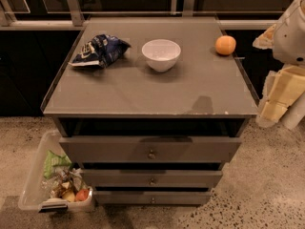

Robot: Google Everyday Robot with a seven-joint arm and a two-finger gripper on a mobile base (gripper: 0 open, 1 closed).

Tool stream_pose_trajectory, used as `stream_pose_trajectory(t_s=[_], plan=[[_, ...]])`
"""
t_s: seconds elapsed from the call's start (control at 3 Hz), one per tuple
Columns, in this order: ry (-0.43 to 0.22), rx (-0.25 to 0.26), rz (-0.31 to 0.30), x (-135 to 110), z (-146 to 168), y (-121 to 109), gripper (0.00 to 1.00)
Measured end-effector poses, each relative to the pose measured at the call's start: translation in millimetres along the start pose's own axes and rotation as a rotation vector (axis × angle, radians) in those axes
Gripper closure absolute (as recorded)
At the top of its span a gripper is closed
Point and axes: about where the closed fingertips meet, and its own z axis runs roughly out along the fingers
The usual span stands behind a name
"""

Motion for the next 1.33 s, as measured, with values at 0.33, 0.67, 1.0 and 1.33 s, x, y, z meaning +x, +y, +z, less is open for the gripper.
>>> stream_pose_trajectory(t_s=[0.33,0.67,1.0,1.33], plan=[[-0.013,0.011,0.000,-1,-2,1,0.00],[-0.078,0.020,0.040,14,6,23,0.00],[-0.180,0.009,0.148,44,30,62,0.00],[-0.279,-0.008,0.263,69,72,99,0.00]])
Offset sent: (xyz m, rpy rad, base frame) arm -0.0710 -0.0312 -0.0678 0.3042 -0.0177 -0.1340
